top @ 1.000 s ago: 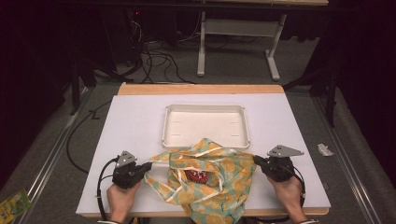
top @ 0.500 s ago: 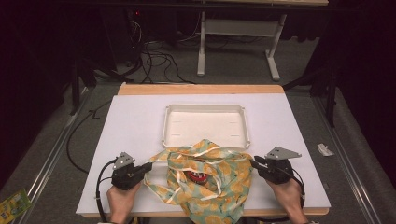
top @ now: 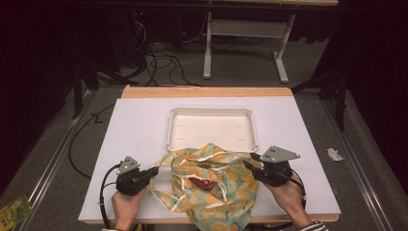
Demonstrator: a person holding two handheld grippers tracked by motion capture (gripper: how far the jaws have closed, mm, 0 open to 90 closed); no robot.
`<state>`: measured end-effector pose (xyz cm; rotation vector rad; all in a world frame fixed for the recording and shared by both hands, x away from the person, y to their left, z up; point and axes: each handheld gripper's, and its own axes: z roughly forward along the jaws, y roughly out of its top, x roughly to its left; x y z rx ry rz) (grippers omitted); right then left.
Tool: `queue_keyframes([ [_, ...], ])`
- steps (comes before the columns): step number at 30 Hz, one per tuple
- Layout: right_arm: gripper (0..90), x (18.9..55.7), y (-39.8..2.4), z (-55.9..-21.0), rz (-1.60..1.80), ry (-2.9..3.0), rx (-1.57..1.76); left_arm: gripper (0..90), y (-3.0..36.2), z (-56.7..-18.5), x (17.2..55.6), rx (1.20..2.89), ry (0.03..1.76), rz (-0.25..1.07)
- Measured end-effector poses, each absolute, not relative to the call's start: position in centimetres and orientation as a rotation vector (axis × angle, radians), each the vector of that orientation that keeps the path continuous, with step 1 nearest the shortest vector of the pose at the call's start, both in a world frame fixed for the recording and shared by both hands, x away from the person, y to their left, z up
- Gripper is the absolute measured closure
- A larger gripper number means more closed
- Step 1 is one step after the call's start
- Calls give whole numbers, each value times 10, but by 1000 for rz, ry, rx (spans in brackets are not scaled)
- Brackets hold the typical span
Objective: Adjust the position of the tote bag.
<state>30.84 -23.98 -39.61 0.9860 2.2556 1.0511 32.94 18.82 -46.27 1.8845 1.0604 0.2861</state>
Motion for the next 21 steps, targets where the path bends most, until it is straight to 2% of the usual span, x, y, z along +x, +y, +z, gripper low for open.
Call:
queue_keyframes([
  [7,600,321,-220,-399,1040,2323,936,900,188,-460,330,1880,1056,289],
  [8,616,324,-218,-401,1025,2338,925,900,188,-460,330,1879,1055,290],
  [11,739,329,-215,-405,995,2381,923,900,188,-461,330,1876,1056,289],
  [14,892,330,-215,-406,984,2391,914,900,188,-460,330,1878,1052,288],
  [21,900,326,-226,-400,1030,2343,931,900,191,-459,329,1875,1050,299],
])
